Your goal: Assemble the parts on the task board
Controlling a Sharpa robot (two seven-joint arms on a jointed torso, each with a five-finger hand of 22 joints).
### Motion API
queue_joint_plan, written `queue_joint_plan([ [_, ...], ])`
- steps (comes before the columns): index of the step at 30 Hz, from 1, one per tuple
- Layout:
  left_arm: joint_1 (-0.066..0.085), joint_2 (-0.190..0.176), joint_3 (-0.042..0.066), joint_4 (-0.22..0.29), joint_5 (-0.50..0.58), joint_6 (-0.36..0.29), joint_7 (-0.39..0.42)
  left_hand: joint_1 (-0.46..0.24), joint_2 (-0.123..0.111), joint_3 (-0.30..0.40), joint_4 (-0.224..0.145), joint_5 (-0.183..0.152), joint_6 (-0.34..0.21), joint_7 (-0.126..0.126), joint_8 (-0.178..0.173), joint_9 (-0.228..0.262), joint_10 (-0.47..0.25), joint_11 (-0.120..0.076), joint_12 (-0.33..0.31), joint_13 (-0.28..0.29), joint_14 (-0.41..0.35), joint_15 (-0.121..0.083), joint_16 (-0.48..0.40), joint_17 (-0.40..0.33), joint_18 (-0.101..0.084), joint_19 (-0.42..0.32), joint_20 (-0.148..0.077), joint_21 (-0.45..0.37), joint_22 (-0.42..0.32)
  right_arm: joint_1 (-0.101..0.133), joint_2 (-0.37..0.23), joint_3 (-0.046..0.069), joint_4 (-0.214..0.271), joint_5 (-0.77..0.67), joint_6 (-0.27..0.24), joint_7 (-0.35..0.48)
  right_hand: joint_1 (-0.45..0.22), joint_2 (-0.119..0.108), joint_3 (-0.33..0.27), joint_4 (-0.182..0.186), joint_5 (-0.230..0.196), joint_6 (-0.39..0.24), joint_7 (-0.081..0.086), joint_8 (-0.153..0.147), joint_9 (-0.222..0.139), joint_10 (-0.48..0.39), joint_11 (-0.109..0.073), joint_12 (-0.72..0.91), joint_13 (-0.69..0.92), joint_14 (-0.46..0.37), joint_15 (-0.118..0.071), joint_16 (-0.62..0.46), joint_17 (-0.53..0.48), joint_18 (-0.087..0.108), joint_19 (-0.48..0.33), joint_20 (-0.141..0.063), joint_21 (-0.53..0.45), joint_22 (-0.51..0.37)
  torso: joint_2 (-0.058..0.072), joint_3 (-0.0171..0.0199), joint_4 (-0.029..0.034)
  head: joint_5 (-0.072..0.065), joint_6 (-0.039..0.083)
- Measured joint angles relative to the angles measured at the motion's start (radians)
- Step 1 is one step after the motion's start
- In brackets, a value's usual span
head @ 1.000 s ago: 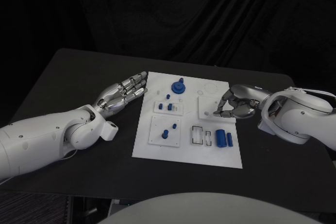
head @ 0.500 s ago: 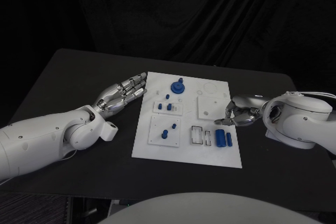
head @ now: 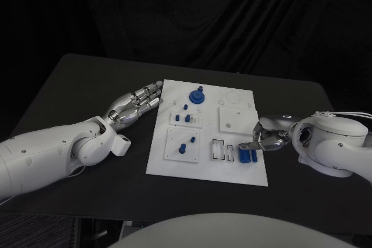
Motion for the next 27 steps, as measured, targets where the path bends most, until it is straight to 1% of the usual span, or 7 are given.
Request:
queue_joint_plan([
  [2,-0.001,0.001,0.0,-0.001,0.0,0.0,0.0,0.0,0.0,0.0,0.0,0.0,0.0,0.0,0.0,0.0,0.0,0.0,0.0,0.0,0.0,0.0,0.0,0.0,0.0,0.0,0.0,0.0,0.0,-0.002,0.0,0.0,0.002,-0.008,0.0,-0.007,0.001,0.001,0.0,0.0,0.003,0.004,0.004,-0.006,0.0,0.0,0.0,0.0,0.0,0.0,0.0,0.0,0.0,0.0,0.0,0.0,-0.001,0.0,0.0,-0.0006,0.0001,-0.001,0.0],
  [7,-0.006,0.003,0.0,-0.002,0.0,0.0,-0.001,0.0,0.0,0.0,0.0,0.0,0.0,0.0,0.004,0.0,0.0,0.0,0.0,0.0,0.0,0.0,0.0,0.0,0.0,0.0,0.0,0.0,0.0,-0.008,0.001,0.0,0.002,-0.021,0.0,-0.015,0.029,0.004,0.004,-0.001,0.011,0.009,0.002,-0.02,-0.002,0.0,0.0,0.0,0.0,0.0,0.0,-0.008,0.0,0.0,0.0,0.0,-0.02,0.0,0.0,-0.0012,0.0002,-0.004,0.0],
  [11,-0.009,0.004,0.0,-0.004,0.0,0.001,-0.001,0.0,0.0,0.0,0.0,0.0,0.0,0.0,0.004,0.0,0.0,0.0,0.0,0.0,0.0,0.0,0.0,0.0,0.0,0.0,0.0,0.0,0.0,-0.016,0.003,0.0,0.002,-0.028,-0.001,-0.017,0.042,0.007,0.009,-0.003,0.015,0.016,0.001,-0.028,-0.002,-0.004,0.004,0.0,0.0,0.0,0.0,-0.012,0.0,0.0,0.0,0.0,-0.026,0.0,0.0,-0.0007,0.0001,-0.006,0.0],
  [13,-0.01,0.004,0.0,-0.004,0.0,0.001,-0.001,0.0,0.0,0.0,0.0,0.0,0.0,0.0,0.004,0.0,0.0,0.0,0.0,0.0,0.0,0.0,0.0,0.0,0.0,0.0,0.0,0.0,0.0,-0.019,0.005,0.0,0.002,-0.031,-0.002,-0.017,0.047,0.002,0.009,-0.003,0.015,0.016,0.001,-0.034,-0.002,-0.004,0.004,0.0,0.0,0.0,0.0,-0.012,0.0,0.0,0.0,0.0,-0.031,0.0,0.0,0.0,0.0,-0.006,0.0],
  [14,-0.011,0.004,0.0,-0.004,0.0,0.001,-0.001,0.0,0.0,0.0,0.0,0.0,0.0,0.0,0.004,0.0,0.0,0.0,0.0,0.0,0.0,0.0,0.0,0.0,0.0,0.0,0.0,0.0,0.0,-0.02,0.007,0.0,0.002,-0.032,-0.002,-0.017,0.052,0.007,0.009,-0.003,0.019,0.016,0.001,-0.034,-0.002,-0.004,0.004,0.0,0.0,0.0,0.0,-0.016,0.0,0.0,0.0,0.0,-0.031,0.0,0.0,0.0001,0.0,-0.006,0.0],
  [19,-0.014,0.004,0.0,-0.005,0.0,0.001,-0.002,0.0,0.0,0.0,0.0,0.0,0.0,0.0,0.004,0.0,0.003,0.003,0.0,0.0,0.0,0.0,0.0,0.0,0.0,0.0,0.0,0.0,0.0,-0.025,0.013,0.0,0.0,-0.035,-0.005,-0.017,0.069,0.008,0.011,-0.005,0.027,0.02,0.005,-0.046,-0.002,-0.004,0.004,0.0,0.0,0.0,0.0,-0.02,0.0,0.0,0.0,0.0,-0.038,0.0,0.0,0.0003,0.0,-0.005,0.0],
  [27,-0.019,0.004,0.0,-0.005,0.0,0.002,-0.003,0.0,0.0,0.0,0.0,0.0,0.0,0.0,0.004,0.0,0.004,0.003,0.0,0.0,0.0,0.0,0.0,0.0,0.0,0.0,0.0,0.0,0.0,-0.029,0.024,0.0,-0.007,-0.038,-0.007,-0.016,0.074,0.003,0.011,-0.005,0.027,0.02,0.005,-0.046,-0.002,-0.004,0.004,0.0,0.0,0.0,0.0,-0.02,0.0,0.0,0.0,0.0,-0.038,0.0,0.0,0.0002,-0.0002,-0.004,0.0],
])
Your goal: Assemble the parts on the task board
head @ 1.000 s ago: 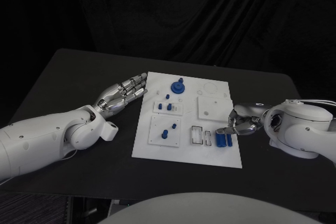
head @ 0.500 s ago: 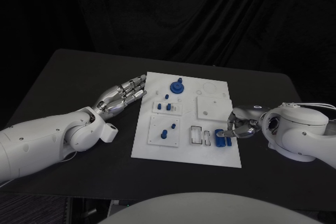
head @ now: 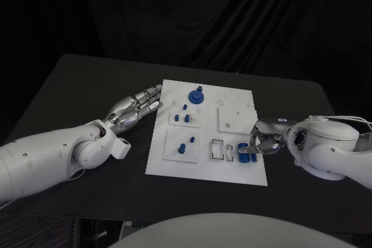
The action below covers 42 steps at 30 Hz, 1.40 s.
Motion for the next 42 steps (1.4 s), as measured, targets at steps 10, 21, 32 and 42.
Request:
queue_joint_plan([
  [10,-0.003,0.0,0.0,0.0,0.0,0.001,-0.003,0.0,0.0,0.0,0.0,0.0,0.004,0.004,0.0,0.0,-0.004,0.004,0.0,0.0,0.0,0.0,0.0,-0.001,0.0,0.0,0.0,0.0,0.0,-0.006,0.014,0.0,-0.015,-0.002,0.005,-0.001,0.008,0.0,0.0,0.0,0.0,0.004,-0.004,-0.01,0.0,0.0,0.0,0.0,0.0,0.0,0.0,-0.005,0.0,0.0,0.0,0.0,-0.012,0.0,0.0,0.0,0.0002,0.001,0.0],
  [21,-0.005,-0.003,0.0,0.001,0.0,0.0,-0.005,0.0,0.0,0.003,-0.003,0.0,0.004,0.004,0.0,0.0,0.0,0.007,0.0,0.0,0.004,0.004,0.0,-0.001,0.0,0.0,0.0,0.0,0.0,-0.02,0.034,0.0,-0.031,-0.002,0.018,-0.003,0.008,0.0,0.0,0.0,-0.012,0.004,-0.004,-0.029,-0.005,0.0,0.0,0.0,0.0,0.0,0.0,-0.005,0.0,0.0,0.0,0.0,-0.012,0.0,0.0,0.0001,0.0007,0.001,0.0],
  [32,-0.006,-0.003,0.0,0.001,0.0,0.001,-0.009,0.0,0.0,0.003,-0.003,0.0,0.004,0.004,0.0,0.0,0.0,0.007,0.0,0.0,0.0,0.007,0.0,-0.001,0.0,0.0,0.0,0.0,0.0,-0.028,0.059,0.0,-0.057,-0.002,0.02,-0.001,0.008,0.0,-0.003,0.003,-0.016,-0.006,0.006,-0.055,-0.015,0.003,0.004,0.0,0.0,-0.001,0.007,-0.005,0.0,0.0,-0.001,0.001,-0.017,0.0,0.0,0.0006,0.0006,0.001,0.0],
  [42,-0.006,-0.004,0.0,0.001,0.0,0.008,-0.015,0.0,0.0,0.003,-0.003,0.0,0.004,0.004,0.0,0.0,0.003,0.011,0.0,0.0,0.0,0.007,0.0,0.0,0.0,0.0,0.0,0.0,0.0,-0.033,0.08,0.001,-0.077,-0.003,0.021,0.003,0.07,0.006,-0.003,0.003,0.056,-0.016,0.016,-0.125,-0.051,0.004,0.018,0.0,0.0,-0.001,0.021,-0.005,0.0,0.0,-0.003,0.019,-0.023,0.001,0.0,0.0005,0.0006,0.002,0.0],
])
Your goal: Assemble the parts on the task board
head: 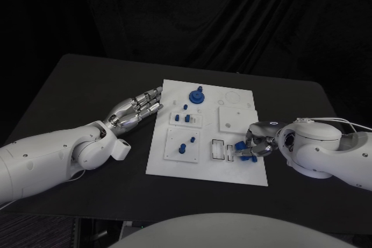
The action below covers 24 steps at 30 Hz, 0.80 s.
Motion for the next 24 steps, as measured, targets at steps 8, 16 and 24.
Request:
queue_joint_plan([
  [8,0.0,0.0,0.0,0.0,0.0,0.006,-0.005,0.0,0.0,0.0,0.0,0.0,0.007,0.007,0.0,0.001,0.001,0.008,0.0,0.001,0.0,0.0,0.0,0.0,0.0,-0.004,0.004,0.0,0.0,0.0,0.015,0.002,-0.015,0.0,0.003,0.008,0.011,0.007,0.002,-0.003,0.038,-0.012,0.016,-0.029,-0.013,-0.004,0.004,0.0,0.0,0.002,0.009,0.0,0.0,0.0,0.002,0.005,-0.004,0.0,0.0,0.0,-0.0001,0.001,0.0],
  [16,-0.001,-0.001,0.0,0.0,0.0,0.012,-0.008,0.0,0.0,0.0,0.0,0.0,0.012,0.013,0.0,0.002,0.005,0.013,0.0,0.002,0.0,0.0,0.0,0.0,0.0,-0.004,0.004,0.0,0.0,-0.002,0.027,0.005,-0.025,-0.001,0.005,0.015,0.031,-0.004,0.0,-0.006,0.156,-0.019,0.02,-0.045,-0.015,-0.004,0.011,0.0,0.0,0.002,0.016,0.0,0.0,0.0,0.004,0.01,-0.004,0.0,0.0,-0.0002,-0.0004,0.002,0.0],
  [24,-0.001,-0.002,0.0,0.001,0.0,0.015,-0.011,0.0,0.0,0.003,-0.003,0.0,0.016,0.017,0.0,0.003,0.009,0.016,0.0,0.003,0.0,0.0,0.0,0.0,0.0,-0.004,0.004,0.0,0.0,-0.002,0.031,0.007,-0.029,0.017,0.0,0.026,0.084,-0.003,0.005,-0.025,0.179,-0.013,0.015,-0.047,-0.013,-0.003,0.012,0.0,0.001,0.001,0.02,0.0,0.0,0.0,0.004,0.01,-0.004,0.0,0.0,-0.0002,-0.0004,0.001,0.0],
])
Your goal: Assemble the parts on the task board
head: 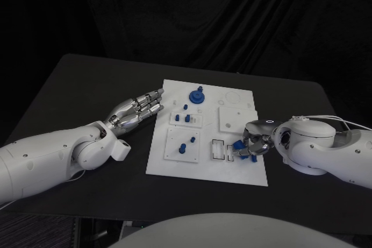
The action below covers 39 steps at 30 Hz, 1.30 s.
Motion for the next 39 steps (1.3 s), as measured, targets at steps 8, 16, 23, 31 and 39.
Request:
queue_joint_plan([
  [8,0.0,0.0,0.0,-0.002,0.0,0.002,-0.001,0.0,0.0,0.0,0.0,0.0,0.0,0.0,0.0,0.0,0.0,0.0,0.0,0.0,0.0,0.0,0.0,-0.001,0.0,0.0,0.0,0.0,0.0,-0.002,-0.008,-0.002,0.002,0.031,-0.028,0.006,0.008,0.008,-0.001,-0.001,0.0,0.011,-0.005,0.006,0.0,0.001,0.001,0.0,0.0,0.0,0.0,0.009,0.0,0.0,0.0,0.0,0.024,0.0,0.0,0.0,0.0,-0.001,0.0],
  [16,-0.001,0.0,0.0,-0.003,0.0,0.004,-0.002,0.0,0.0,0.0,0.0,0.0,0.005,0.005,0.004,0.0,0.0,0.0,0.0,0.0,0.0,0.0,0.0,-0.001,0.0,0.0,0.0,0.0,0.0,-0.007,-0.026,-0.006,0.02,0.101,-0.083,0.021,0.016,0.016,-0.001,-0.001,0.0,0.018,-0.009,0.01,-0.001,-0.001,-0.001,0.0,0.0,0.0,0.0,0.02,0.0,0.0,0.0,0.0,0.064,0.0,0.0,0.0003,-0.0001,0.001,0.0],
  [23,-0.002,0.001,0.0,-0.004,0.0,0.006,-0.002,0.0,0.0,0.0,0.0,0.0,0.005,0.005,0.004,0.0,0.0,0.0,0.0,0.0,0.0,0.0,0.0,0.0,0.0,0.0,0.0,0.0,0.0,-0.008,-0.05,-0.007,0.043,0.17,-0.127,0.035,0.016,0.016,-0.004,-0.004,-0.001,0.018,-0.009,0.016,0.01,0.002,-0.006,0.0,0.0,-0.002,-0.002,0.025,0.0,0.0,0.0,0.0,0.08,0.0,0.0,0.0006,-0.0003,0.001,0.0],
  [31,-0.002,0.004,0.0,-0.006,0.0,0.007,0.0,0.0,0.0,0.0,0.0,0.0,0.008,0.008,0.004,0.001,0.0,0.0,0.0,0.001,0.0,0.0,0.0,0.0,0.0,0.004,0.004,0.0,-0.001,0.0,-0.064,-0.007,0.076,0.279,-0.161,0.043,0.014,0.018,-0.004,-0.004,-0.004,0.018,-0.01,0.016,0.01,0.002,-0.006,0.0,0.0,0.0,-0.005,0.025,0.0,0.0,0.0,0.0,0.1,0.0,0.0,0.001,-0.0007,0.003,0.0],
  [39,-0.003,0.006,0.0,-0.006,0.0,0.009,0.003,0.0,0.0,0.003,-0.003,0.0,0.008,0.008,0.004,0.001,0.0,0.0,0.0,0.001,0.0,0.0,0.0,0.0,0.0,0.004,0.004,0.0,-0.001,0.005,-0.049,-0.007,0.075,0.424,-0.18,0.046,0.011,0.02,-0.004,-0.004,-0.004,0.019,-0.01,0.016,0.01,0.002,-0.006,0.0,0.0,0.0,-0.005,0.025,0.0,0.0,0.0,0.0,0.101,0.0,0.0,0.0005,-0.0006,0.0,0.0],
])
